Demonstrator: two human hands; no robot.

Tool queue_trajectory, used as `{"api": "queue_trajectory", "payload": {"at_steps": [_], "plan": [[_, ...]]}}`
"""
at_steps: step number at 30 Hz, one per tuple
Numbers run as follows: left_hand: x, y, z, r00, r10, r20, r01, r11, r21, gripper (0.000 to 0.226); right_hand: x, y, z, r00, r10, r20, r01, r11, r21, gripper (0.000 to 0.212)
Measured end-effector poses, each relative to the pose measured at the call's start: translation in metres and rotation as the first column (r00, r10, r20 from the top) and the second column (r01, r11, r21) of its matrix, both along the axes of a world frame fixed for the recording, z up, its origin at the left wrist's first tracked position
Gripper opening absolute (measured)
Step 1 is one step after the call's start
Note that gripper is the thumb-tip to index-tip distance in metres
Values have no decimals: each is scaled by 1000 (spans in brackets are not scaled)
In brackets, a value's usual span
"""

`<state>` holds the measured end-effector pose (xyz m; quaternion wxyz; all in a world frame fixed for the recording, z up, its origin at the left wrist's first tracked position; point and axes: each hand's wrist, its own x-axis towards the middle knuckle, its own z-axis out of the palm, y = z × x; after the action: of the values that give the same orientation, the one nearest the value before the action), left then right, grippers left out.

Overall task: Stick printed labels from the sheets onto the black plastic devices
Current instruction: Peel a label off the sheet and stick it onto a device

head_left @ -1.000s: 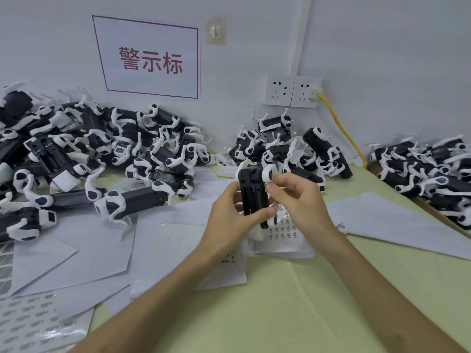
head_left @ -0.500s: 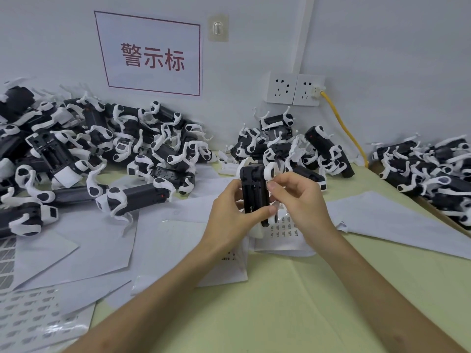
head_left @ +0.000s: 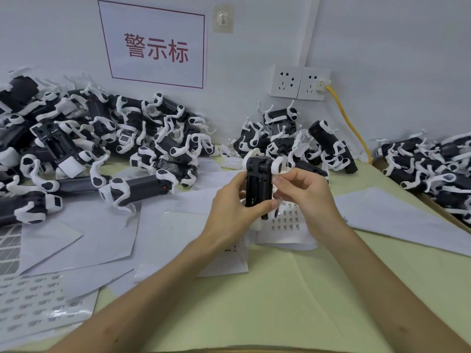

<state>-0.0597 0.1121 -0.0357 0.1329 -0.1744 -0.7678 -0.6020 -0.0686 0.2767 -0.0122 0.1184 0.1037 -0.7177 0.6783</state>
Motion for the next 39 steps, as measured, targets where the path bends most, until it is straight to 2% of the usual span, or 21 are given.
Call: {"api": "queue_trajectory", "payload": {"at_steps": [6, 8, 11, 12, 14, 20, 26, 30, 39], "plan": [[1, 1, 3, 997, -57, 46, 56, 998, 23, 33, 2, 1, 2, 996, 77, 48, -73, 994, -76, 31], [0, 0, 5, 987, -113, 113, 107, 993, 56, 31, 2, 1, 1, 996, 75, 39, -71, 994, -80, 26], [0, -2, 10, 942, -241, 232, 206, 964, 165, 28, 1, -1, -2, 998, 70, -3, -70, 996, -59, 4], [0, -3, 11, 932, -256, 257, 208, 958, 198, 27, 1, -2, -4, 996, 81, -24, -82, 996, -43, 8], [-1, -4, 11, 928, -242, 283, 175, 954, 242, 32, 2, -4, -5, 991, 127, -47, -128, 992, -19, 13], [-3, -2, 12, 910, -260, 323, 167, 943, 288, 39, 5, -11, -5, 980, 200, -21, -201, 979, -23, 7], [1, -3, 15, 871, -351, 343, 245, 917, 316, 64, 6, -11, -3, 974, 225, 0, -225, 973, -60, 5], [3, -3, 17, 879, -349, 325, 255, 920, 297, 53, 6, -11, -3, 972, 236, -7, -236, 970, -57, 8], [5, -1, 17, 880, -291, 376, 190, 940, 282, 49, 6, -11, -3, 970, 239, 31, -237, 970, -60, 4]]}}
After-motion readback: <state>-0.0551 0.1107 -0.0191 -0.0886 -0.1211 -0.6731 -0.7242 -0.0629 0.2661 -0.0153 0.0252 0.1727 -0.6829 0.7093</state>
